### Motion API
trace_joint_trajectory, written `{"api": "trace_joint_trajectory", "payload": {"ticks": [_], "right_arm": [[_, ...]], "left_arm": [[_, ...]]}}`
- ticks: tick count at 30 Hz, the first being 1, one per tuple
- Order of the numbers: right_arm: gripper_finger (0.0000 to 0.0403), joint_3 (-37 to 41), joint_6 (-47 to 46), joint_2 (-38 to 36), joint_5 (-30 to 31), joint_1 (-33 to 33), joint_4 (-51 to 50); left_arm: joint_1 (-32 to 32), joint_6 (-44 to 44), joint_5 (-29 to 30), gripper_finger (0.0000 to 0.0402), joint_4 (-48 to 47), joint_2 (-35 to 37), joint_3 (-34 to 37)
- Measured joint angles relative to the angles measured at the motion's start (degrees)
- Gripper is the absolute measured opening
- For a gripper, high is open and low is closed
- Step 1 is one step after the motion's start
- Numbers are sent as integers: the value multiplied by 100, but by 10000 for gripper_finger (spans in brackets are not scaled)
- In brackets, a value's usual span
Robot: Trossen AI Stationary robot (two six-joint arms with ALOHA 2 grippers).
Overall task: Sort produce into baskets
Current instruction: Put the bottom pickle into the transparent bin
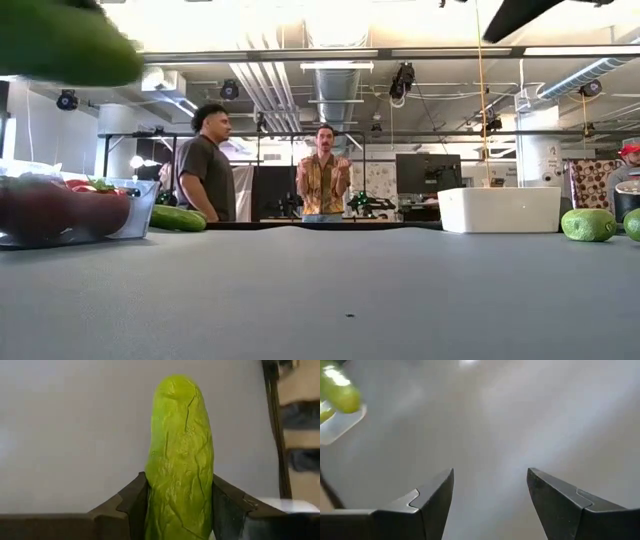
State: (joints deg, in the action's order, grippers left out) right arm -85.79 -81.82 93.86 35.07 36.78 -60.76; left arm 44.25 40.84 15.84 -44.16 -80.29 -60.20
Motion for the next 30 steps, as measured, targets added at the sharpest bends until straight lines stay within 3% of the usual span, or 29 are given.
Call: {"api": "trace_joint_trajectory", "payload": {"ticks": [10,14,18,22,30], "right_arm": [[246,76,325,0,-57,-457,-5],[247,76,469,0,-62,-531,-4],[247,76,572,0,-81,-553,-5],[247,76,491,0,-151,-548,-3],[247,76,476,0,-383,-544,-1]], "left_arm": [[1809,2160,164,148,-381,109,15],[2228,2648,-100,148,-425,107,154],[2383,2870,-629,152,42,105,501],[2394,2920,-726,154,701,105,840],[2393,3373,-1037,205,281,111,892]]}}
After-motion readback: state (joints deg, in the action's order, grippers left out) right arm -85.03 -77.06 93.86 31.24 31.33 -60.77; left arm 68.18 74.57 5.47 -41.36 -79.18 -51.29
